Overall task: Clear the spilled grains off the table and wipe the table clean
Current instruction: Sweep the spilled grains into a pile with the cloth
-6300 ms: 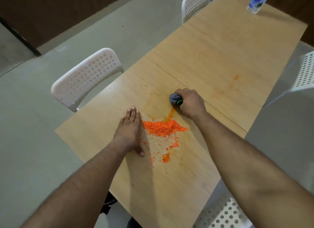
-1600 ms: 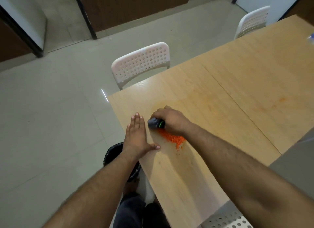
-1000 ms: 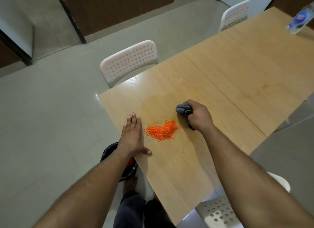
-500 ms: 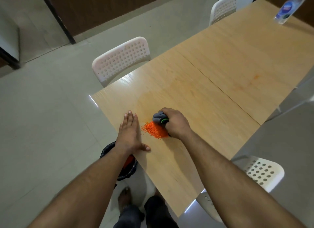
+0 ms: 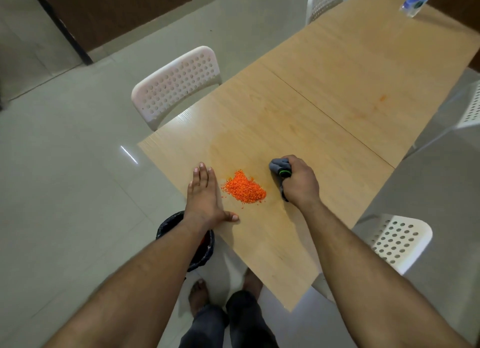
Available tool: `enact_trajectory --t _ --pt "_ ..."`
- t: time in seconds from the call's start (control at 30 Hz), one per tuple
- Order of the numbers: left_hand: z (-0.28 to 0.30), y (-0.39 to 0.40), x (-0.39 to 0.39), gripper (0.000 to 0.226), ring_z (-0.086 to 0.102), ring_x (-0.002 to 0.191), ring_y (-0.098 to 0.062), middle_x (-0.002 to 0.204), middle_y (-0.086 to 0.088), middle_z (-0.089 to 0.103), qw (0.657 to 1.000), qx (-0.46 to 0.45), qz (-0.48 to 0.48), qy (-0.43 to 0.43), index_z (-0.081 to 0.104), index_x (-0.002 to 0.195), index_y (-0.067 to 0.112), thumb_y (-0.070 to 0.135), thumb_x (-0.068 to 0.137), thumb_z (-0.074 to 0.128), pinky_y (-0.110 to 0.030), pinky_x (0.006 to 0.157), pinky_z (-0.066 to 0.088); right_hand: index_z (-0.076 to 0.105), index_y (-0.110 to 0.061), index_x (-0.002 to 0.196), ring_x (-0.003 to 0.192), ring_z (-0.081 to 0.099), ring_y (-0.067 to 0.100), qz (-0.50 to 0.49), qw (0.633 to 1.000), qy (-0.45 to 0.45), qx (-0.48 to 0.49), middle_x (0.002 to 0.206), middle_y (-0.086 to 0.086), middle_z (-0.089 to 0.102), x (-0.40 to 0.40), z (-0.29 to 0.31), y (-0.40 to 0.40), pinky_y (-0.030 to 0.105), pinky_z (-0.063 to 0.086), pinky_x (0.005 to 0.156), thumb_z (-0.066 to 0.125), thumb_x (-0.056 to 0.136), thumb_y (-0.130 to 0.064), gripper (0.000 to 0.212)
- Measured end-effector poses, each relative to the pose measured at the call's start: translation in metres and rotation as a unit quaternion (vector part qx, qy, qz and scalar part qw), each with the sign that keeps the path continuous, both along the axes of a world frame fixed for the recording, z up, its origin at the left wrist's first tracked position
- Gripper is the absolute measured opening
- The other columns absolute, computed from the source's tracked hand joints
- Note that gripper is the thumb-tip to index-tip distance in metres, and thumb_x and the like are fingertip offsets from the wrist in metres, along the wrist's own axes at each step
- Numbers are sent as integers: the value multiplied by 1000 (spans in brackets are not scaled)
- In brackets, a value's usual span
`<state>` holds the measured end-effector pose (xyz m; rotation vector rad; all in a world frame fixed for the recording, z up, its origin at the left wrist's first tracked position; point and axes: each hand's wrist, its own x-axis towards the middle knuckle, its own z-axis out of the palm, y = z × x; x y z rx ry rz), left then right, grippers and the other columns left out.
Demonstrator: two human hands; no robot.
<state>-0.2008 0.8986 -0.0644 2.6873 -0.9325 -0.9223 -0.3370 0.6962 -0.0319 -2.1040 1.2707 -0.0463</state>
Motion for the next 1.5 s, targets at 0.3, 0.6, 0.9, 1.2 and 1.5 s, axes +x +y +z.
enact_trajectory --t 0.3,0.6,0.9,1.2,1.5 --pt "-2 5 0 171 -29 157 -28 169 -12 -34 1000 -18 0 -9 -22 163 8 82 52 85 -46 128 -7 64 -29 124 116 57 28 -11 1000 -28 3 128 -1 64 16 -13 78 42 54 86 61 79 0 54" --pt "6 18 19 167 -27 158 -26 170 -8 -33 998 -16 -63 15 -19 165 10 60 56 98 -44 130 -3 60 -16 135 116 58 26 -178 977 -113 -21 130 4 62 -17 -8 95 30 42 86 60 95 -1 42" --pt "4 18 35 178 -26 158 -28 171 -8 -31 996 -5 -92 -7 -19 164 11 72 43 96 -45 129 -4 46 -12 144 118 54 37 -206 978 -7 -36 139 12 48 12 -20 141 43 48 88 67 98 -13 51" --pt "-1 17 39 163 -26 158 -28 170 -9 -32 995 -16 -101 -10 -18 165 10 59 59 96 -47 132 -3 47 -7 141 122 56 35 -213 974 -70 30 141 12 50 53 -16 164 37 48 94 66 100 -14 46" --pt "0 22 39 183 -33 155 -22 168 -3 -37 996 -24 -82 7 -25 162 13 73 39 95 -44 131 -6 54 -10 136 120 59 33 -179 983 -11 -44 137 11 59 31 -4 74 36 45 86 60 100 -17 37"
